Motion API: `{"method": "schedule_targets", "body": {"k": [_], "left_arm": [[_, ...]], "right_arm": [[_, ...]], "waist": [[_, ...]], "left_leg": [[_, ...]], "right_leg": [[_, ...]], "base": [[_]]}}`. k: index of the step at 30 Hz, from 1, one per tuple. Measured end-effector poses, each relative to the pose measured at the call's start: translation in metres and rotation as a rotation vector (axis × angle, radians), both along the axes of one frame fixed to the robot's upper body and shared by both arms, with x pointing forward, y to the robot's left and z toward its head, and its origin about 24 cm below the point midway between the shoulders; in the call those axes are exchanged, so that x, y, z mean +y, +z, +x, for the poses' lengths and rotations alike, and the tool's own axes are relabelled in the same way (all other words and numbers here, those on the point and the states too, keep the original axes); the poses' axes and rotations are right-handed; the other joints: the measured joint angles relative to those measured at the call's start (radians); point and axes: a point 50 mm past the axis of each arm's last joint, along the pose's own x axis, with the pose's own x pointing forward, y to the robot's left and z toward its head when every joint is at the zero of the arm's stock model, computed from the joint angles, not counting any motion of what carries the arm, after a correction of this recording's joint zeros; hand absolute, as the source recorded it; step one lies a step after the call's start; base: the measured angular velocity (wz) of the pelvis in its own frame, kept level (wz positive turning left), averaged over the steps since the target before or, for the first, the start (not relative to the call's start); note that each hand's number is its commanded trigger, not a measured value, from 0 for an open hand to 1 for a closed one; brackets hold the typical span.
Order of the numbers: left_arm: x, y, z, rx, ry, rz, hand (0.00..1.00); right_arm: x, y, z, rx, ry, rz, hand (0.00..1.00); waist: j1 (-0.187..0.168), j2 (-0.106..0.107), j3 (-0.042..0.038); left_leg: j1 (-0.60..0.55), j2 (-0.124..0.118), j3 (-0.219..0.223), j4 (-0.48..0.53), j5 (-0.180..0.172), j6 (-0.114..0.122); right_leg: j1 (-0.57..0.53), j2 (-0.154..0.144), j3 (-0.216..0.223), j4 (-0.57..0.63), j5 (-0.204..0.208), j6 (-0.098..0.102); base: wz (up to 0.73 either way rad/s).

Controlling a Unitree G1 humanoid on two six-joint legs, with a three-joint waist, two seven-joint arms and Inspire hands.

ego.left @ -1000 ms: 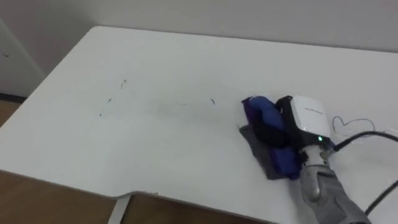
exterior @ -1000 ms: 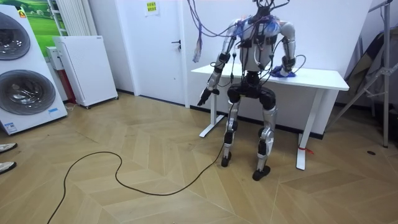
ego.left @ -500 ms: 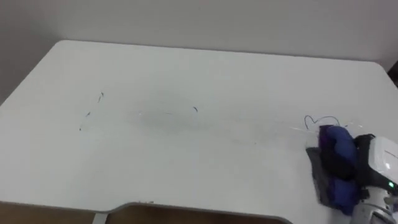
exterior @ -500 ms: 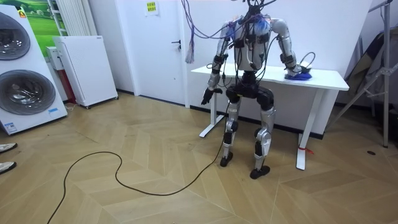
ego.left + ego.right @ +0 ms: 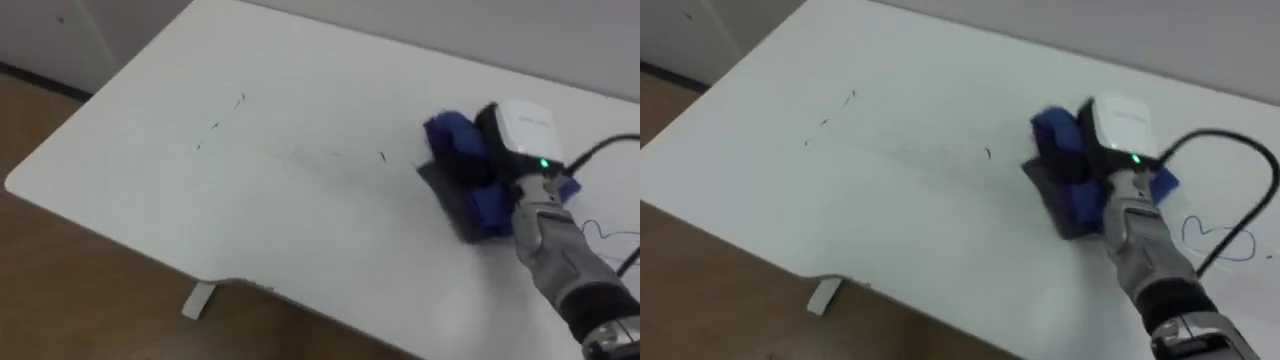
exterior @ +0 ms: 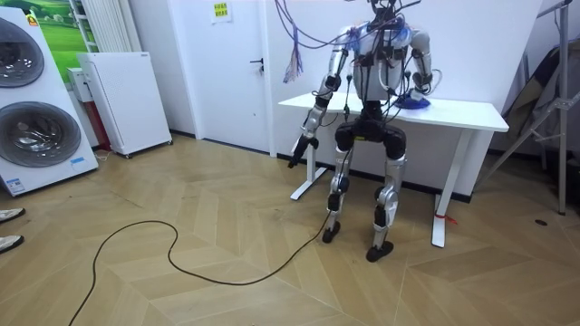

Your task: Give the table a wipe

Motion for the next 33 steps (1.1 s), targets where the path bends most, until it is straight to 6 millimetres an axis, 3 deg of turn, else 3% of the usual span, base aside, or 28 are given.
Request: {"method": "schedule_targets", "body": {"k": [4, 7, 9, 14, 17, 19, 21, 22, 25, 28, 31, 33], "left_arm": [[0.006, 0.003, 0.016, -0.071, 0.008, 0.015, 0.00], [0.002, 0.001, 0.041, -0.136, -0.032, -0.002, 0.00], [-0.006, -0.001, 0.054, -0.159, -0.078, -0.026, 0.00], [-0.010, -0.002, 0.056, -0.160, -0.071, -0.050, 0.00], [-0.010, -0.003, 0.053, -0.152, -0.056, -0.064, 0.00], [-0.011, -0.003, 0.053, -0.147, -0.057, -0.071, 0.00], [-0.007, -0.003, 0.039, -0.113, -0.045, -0.061, 0.00], [-0.005, -0.002, 0.035, -0.104, -0.042, -0.057, 0.00], [0.002, 0.000, 0.028, -0.084, -0.021, -0.038, 0.00], [0.011, 0.005, 0.012, -0.059, 0.012, -0.011, 0.00], [0.016, 0.008, 0.010, -0.080, 0.034, 0.008, 0.00], [0.015, 0.008, 0.012, -0.098, 0.028, 0.008, 0.00]], "right_arm": [[-0.028, -0.003, -0.021, -0.006, -0.129, 0.018, 1.00], [-0.033, 0.004, -0.015, -0.020, -0.151, 0.016, 1.00], [-0.029, 0.015, 0.002, -0.040, -0.130, -0.008, 1.00], [-0.017, 0.042, 0.038, -0.095, -0.088, -0.028, 1.00], [-0.011, 0.065, 0.058, -0.172, -0.069, -0.019, 1.00], [-0.018, 0.073, 0.059, -0.184, -0.064, -0.047, 1.00], [-0.026, 0.076, 0.056, -0.183, -0.073, -0.066, 1.00], [-0.031, 0.075, 0.053, -0.176, -0.082, -0.073, 1.00], [-0.070, 0.062, 0.020, -0.090, -0.218, -0.098, 1.00], [-0.092, 0.047, -0.014, -0.111, -0.360, 0.003, 1.00], [-0.107, 0.031, -0.047, -0.098, -0.483, 0.075, 1.00], [-0.114, 0.017, -0.072, -0.055, -0.558, 0.120, 1.00]], "waist": [[-0.028, -0.006, -0.0052], [-0.036, 0.003, -0.0025], [-0.026, 0.020, -0.0012], [-0.001, 0.025, 0.0017], [0.012, 0.020, 0.0093], [0.028, 0.019, 0.0104], [0.025, 0.019, 0.0104], [0.019, 0.019, 0.0103], [0.016, 0.015, 0.0084], [-0.039, 0.006, 0.0041], [-0.094, -0.004, 0.0010], [-0.121, -0.013, -0.0068]], "left_leg": [[-0.008, -0.002, -0.005, 0.002, 0.000, 0.000], [-0.024, -0.002, -0.001, 0.006, 0.003, 0.004], [-0.044, -0.002, 0.002, 0.006, 0.006, 0.003], [-0.081, -0.001, 0.002, -0.011, 0.035, -0.003], [-0.114, 0.000, -0.004, 0.000, 0.044, -0.007], [-0.128, 0.000, -0.007, 0.001, 0.045, -0.008], [-0.130, -0.002, -0.007, -0.003, 0.047, -0.007], [-0.133, -0.003, -0.008, -0.002, 0.047, -0.007], [-0.140, -0.006, -0.004, -0.002, 0.049, -0.004], [-0.138, -0.009, 0.003, -0.003, 0.049, -0.004], [-0.119, -0.008, 0.024, -0.002, 0.049, -0.004], [-0.084, -0.009, 0.041, -0.003, 0.049, -0.004]], "right_leg": [[-0.001, -0.001, -0.008, -0.001, 0.000, 0.000], [-0.012, 0.000, 0.000, -0.001, 0.000, 0.000], [-0.040, 0.002, 0.026, 0.006, 0.000, -0.002], [-0.126, 0.004, 0.067, 0.046, 0.000, -0.025], [-0.170, 0.002, 0.073, 0.074, -0.005, -0.034], [-0.180, 0.003, 0.074, 0.071, -0.006, -0.034], [-0.179, 0.002, 0.065, 0.060, -0.008, -0.030], [-0.175, 0.002, 0.061, 0.055, -0.008, -0.029], [-0.171, -0.001, 0.060, 0.055, -0.013, -0.022], [-0.151, -0.003, 0.056, 0.052, -0.025, -0.012], [-0.107, 0.001, 0.055, 0.028, -0.029, -0.006], [-0.056, 0.006, 0.059, 0.000, -0.029, -0.006]], "base": [[0.06], [-0.10], [-0.31], [-0.19], [0.02], [0.10], [0.16], [0.29], [0.27], [0.24], [0.23], [0.10]]}}
